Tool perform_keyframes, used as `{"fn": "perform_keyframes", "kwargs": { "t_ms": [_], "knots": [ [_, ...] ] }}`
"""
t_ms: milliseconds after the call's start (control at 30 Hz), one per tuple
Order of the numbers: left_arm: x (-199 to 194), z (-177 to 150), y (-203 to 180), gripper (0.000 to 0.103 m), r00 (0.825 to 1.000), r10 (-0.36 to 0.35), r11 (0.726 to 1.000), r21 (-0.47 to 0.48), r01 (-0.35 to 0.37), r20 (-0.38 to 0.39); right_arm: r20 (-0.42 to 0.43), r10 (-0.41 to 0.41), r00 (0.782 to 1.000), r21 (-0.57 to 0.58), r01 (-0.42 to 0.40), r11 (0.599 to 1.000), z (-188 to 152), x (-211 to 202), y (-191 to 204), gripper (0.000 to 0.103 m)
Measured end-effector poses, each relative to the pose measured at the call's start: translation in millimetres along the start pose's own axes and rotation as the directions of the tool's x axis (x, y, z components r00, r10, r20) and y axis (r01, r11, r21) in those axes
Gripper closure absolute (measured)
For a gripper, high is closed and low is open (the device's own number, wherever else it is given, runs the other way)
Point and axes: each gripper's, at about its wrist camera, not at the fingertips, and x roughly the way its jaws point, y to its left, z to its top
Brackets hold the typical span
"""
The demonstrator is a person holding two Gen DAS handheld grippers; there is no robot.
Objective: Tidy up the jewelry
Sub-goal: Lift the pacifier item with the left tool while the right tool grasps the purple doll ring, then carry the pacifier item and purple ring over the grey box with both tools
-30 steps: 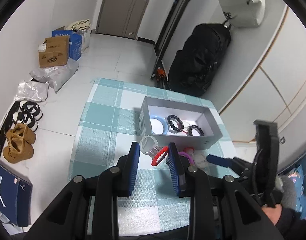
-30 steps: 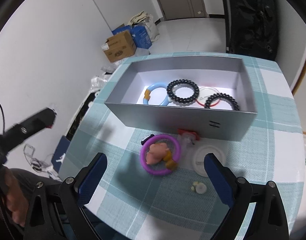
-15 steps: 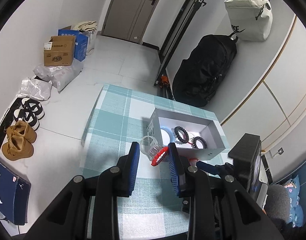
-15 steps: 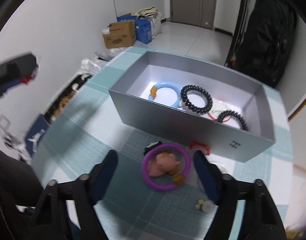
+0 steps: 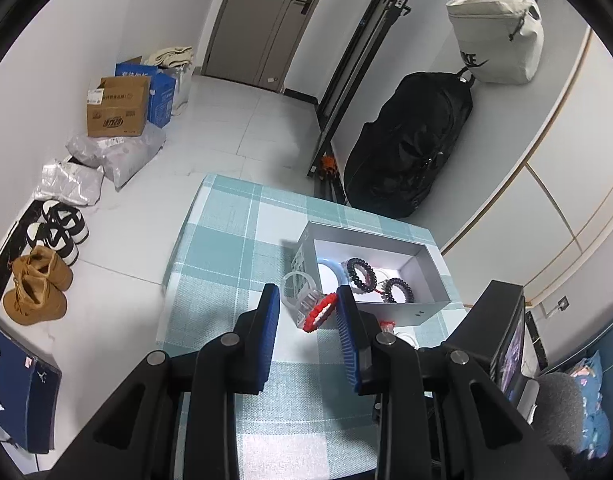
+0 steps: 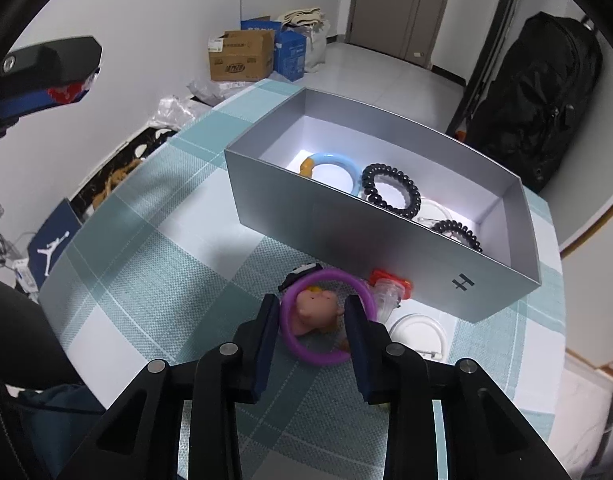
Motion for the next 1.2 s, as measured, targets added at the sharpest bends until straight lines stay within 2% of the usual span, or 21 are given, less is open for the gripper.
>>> {"fn": "perform_keyframes", "kwargs": {
  "t_ms": [300, 633, 800, 967, 1100, 1167, 1200],
  "knots": [
    [7.7, -2.6, 1.2, 0.08, 1.0, 0.001, 1.0, -0.018, -0.001, -0.025, 0.036, 0.086, 0.996, 0.102, -0.089, 0.991, -3.5, -11.1, -19.4, 0.075],
    [16.3, -3.4, -4.0, 0.08, 0.999, -0.003, 1.0, -0.029, 0.002, -0.05, 0.056, 0.167, 0.984, 0.166, -0.174, 0.971, -6.5, -19.2, -38.5, 0.075],
    [22.4, -4.9, -9.4, 0.08, 0.998, -0.008, 1.0, -0.027, 0.006, -0.067, 0.011, 0.254, 0.967, 0.23, -0.25, 0.94, -14.5, -12.8, -47.1, 0.074],
    [25.9, -3.7, -15.2, 0.08, 0.997, -0.011, 1.0, -0.019, 0.01, -0.076, -0.018, 0.261, 0.965, 0.191, -0.253, 0.948, -19.5, -14.3, -41.6, 0.072],
    [28.0, -4.4, -18.3, 0.08, 0.997, -0.009, 1.0, -0.016, 0.008, -0.079, -0.031, 0.229, 0.973, 0.153, -0.221, 0.963, -23.3, -15.1, -35.5, 0.072],
    [28.3, -4.5, -18.4, 0.08, 0.997, -0.01, 1.0, -0.015, 0.009, -0.083, -0.019, 0.203, 0.979, 0.143, -0.198, 0.97, -25.0, -19.0, -34.5, 0.069],
    [28.8, -4.6, -18.9, 0.08, 0.996, -0.009, 1.0, -0.014, 0.008, -0.085, -0.01, 0.196, 0.98, 0.142, -0.193, 0.971, -24.3, -20.5, -35.1, 0.063]
  ]
}}
